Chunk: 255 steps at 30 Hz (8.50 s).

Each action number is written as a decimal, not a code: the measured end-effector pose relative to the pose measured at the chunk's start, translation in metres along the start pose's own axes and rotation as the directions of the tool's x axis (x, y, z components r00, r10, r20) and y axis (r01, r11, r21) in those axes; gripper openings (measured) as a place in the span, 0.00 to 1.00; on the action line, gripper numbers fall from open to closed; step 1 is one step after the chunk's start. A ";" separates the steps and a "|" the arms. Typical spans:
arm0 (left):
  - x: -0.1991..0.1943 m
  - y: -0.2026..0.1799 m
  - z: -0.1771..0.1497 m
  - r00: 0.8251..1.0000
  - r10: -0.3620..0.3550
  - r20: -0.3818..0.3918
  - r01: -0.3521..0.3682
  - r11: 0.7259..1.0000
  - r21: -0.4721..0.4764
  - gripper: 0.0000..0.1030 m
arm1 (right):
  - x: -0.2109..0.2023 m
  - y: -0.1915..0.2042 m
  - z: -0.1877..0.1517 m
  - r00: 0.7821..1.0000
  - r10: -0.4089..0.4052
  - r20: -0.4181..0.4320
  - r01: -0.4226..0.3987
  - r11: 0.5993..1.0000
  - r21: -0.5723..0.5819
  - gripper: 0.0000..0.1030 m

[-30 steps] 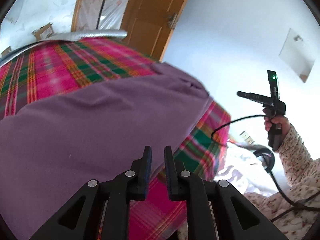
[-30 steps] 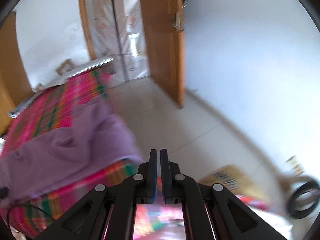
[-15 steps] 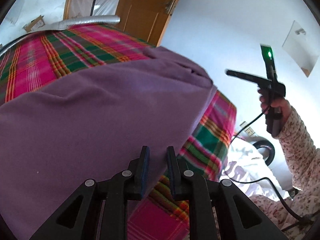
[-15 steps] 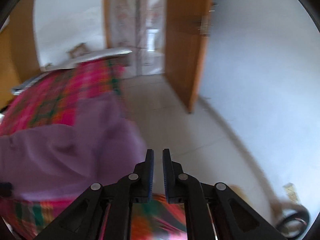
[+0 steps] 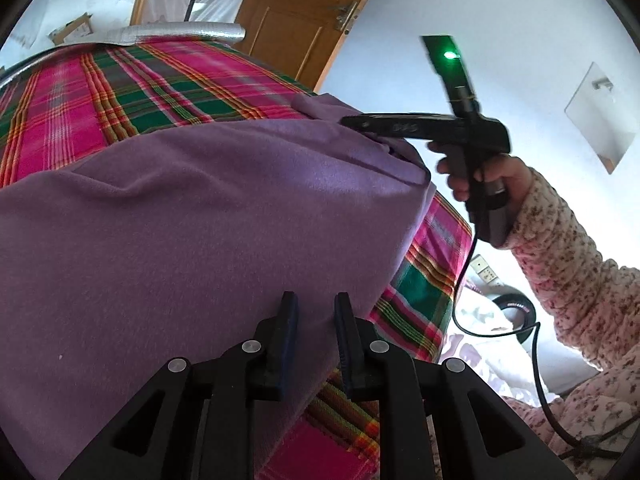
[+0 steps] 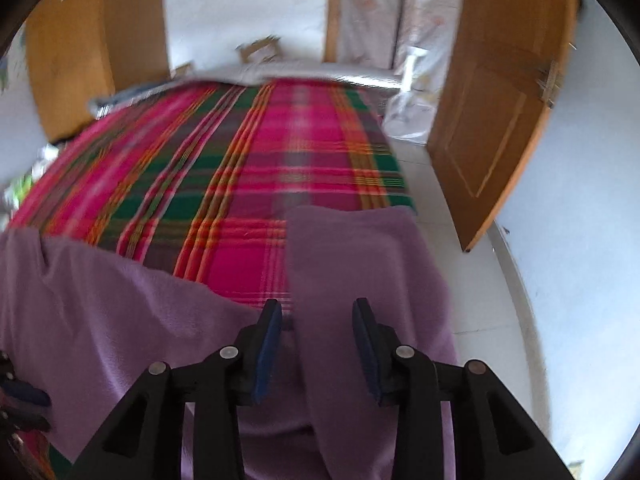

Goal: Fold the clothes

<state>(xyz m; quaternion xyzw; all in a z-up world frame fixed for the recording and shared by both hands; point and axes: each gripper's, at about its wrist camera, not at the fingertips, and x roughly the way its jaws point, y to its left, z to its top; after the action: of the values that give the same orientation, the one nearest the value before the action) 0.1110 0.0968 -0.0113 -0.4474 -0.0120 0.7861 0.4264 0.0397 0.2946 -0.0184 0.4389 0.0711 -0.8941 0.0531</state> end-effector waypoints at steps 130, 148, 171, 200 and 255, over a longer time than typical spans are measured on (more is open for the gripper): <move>0.000 0.000 0.001 1.000 0.002 0.030 -0.001 0.999 -0.036 0.19 | -0.062 -0.116 -0.128 0.990 0.073 0.122 -0.135 0.742 0.657 0.08; -0.005 -0.004 -0.004 0.999 0.004 0.038 -0.003 0.999 -0.037 0.19 | -0.059 -0.076 -0.110 0.995 -0.054 0.079 0.001 0.832 0.555 0.26; -0.006 -0.002 -0.004 0.999 0.004 0.042 -0.003 0.999 -0.035 0.19 | -0.069 -0.060 -0.115 0.970 -0.195 0.145 0.081 0.822 0.564 0.03; -0.009 0.001 -0.006 0.999 0.019 0.035 -0.018 0.999 -0.039 0.19 | -0.046 -0.135 -0.150 0.973 0.044 0.228 -0.214 0.550 0.807 0.26; -0.153 0.092 -0.110 0.955 0.235 0.182 -0.174 0.937 -0.302 0.20 | -0.080 0.249 -0.063 0.880 0.475 -0.004 -0.455 0.839 -0.298 0.30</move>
<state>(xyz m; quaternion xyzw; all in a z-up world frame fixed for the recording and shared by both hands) 0.1651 -0.1057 -0.0076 -0.4146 -0.1233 0.8603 0.2698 0.1768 0.0635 -0.0131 0.3990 0.0909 -0.8489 0.3346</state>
